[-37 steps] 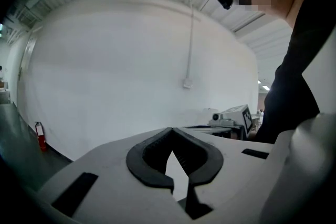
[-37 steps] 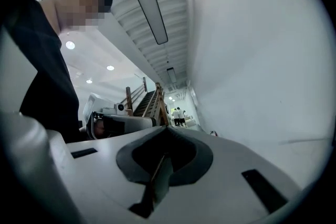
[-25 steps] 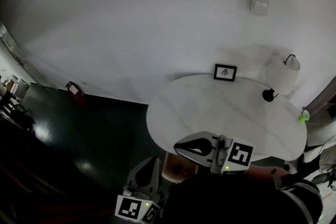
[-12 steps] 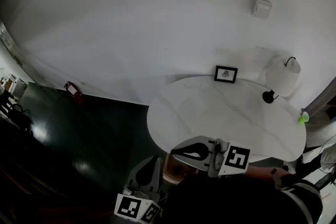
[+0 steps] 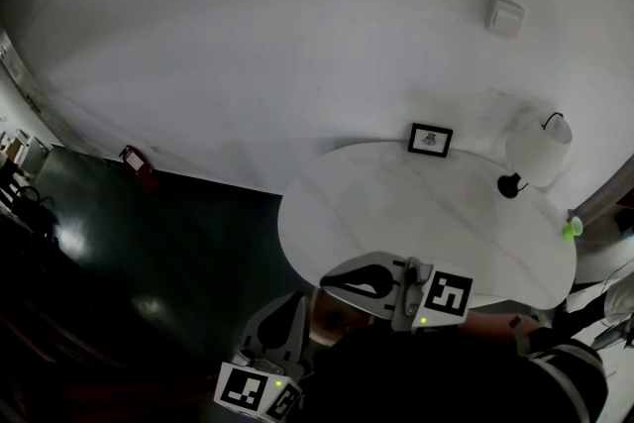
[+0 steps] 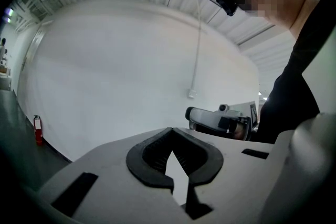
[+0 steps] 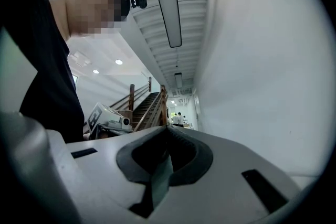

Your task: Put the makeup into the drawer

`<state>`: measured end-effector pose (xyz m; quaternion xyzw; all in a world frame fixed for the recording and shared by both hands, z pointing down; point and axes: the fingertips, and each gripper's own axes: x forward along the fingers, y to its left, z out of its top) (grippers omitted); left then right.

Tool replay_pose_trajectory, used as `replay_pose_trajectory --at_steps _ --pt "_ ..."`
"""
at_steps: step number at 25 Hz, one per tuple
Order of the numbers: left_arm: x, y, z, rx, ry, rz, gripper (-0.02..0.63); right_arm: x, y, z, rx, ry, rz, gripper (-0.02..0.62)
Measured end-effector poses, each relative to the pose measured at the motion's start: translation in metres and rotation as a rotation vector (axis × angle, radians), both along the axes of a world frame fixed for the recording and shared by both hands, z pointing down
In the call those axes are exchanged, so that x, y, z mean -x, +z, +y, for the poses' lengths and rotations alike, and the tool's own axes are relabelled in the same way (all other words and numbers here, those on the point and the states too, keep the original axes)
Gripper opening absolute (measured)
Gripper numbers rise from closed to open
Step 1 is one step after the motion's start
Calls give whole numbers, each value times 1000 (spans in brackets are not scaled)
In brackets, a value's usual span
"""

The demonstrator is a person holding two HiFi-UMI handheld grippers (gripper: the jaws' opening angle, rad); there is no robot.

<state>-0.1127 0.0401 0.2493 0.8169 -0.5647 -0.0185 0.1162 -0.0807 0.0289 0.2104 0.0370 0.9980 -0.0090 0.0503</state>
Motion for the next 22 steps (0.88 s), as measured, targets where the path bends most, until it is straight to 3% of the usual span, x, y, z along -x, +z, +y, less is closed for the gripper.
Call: replay_pose_trajectory --at_steps 22 --pt "-1 7 -8 28 -21 6 11 2 12 -6 20 -34 22 16"
